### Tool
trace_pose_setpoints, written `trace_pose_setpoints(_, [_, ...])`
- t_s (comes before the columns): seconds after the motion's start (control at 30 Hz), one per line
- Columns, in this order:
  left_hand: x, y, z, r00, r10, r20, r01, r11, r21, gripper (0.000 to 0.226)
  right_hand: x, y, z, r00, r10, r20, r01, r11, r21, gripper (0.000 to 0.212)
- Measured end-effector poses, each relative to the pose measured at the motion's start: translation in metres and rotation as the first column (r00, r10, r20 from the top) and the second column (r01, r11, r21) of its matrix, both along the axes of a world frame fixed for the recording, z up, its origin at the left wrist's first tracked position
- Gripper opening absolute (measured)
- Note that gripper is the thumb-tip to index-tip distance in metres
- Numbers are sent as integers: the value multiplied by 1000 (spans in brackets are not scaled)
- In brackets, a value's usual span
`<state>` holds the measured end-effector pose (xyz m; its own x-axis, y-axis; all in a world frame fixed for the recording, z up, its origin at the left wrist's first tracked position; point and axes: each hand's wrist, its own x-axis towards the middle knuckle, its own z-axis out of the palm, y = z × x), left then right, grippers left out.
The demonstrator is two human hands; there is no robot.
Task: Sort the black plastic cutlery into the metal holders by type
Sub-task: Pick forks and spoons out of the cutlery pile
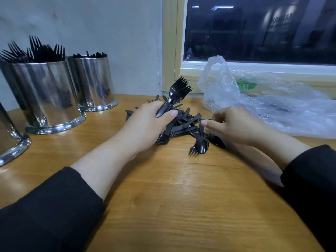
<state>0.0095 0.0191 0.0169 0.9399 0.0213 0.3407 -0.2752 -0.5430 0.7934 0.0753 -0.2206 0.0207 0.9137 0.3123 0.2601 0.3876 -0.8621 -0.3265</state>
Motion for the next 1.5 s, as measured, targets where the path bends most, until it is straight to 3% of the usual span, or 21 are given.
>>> trace_pose_setpoints(0.2, [-4,-3,2,999,32,-1,-32,999,37,41,-4,5,-3,995,23,-101,-37,989,-143,43])
trace_pose_setpoints(0.47, [-10,-5,5,999,30,22,-33,991,132,41,-3,7,-5,994,41,-105,-54,991,-125,35])
trace_pose_setpoints(0.57, [-8,-5,4,999,34,24,-37,993,116,40,-3,8,-6,998,42,-56,-46,995,-87,31])
trace_pose_setpoints(0.73, [-4,-4,2,996,66,59,-71,994,79,41,-2,7,-2,992,-4,128,-19,983,182,24])
trace_pose_setpoints(0.97, [-2,-2,4,988,108,111,-101,992,-72,35,0,5,4,895,-143,422,-69,891,450,17])
trace_pose_setpoints(1.17, [1,0,0,989,89,122,-80,994,-76,46,-7,5,9,791,-173,586,-187,844,503,21])
trace_pose_setpoints(1.3, [-1,-1,5,987,84,139,-69,992,-110,31,-21,14,10,805,-32,592,-314,824,472,14])
trace_pose_setpoints(1.5, [-7,-7,3,984,-177,36,180,974,-137,21,-34,28,7,808,102,580,-410,805,430,6])
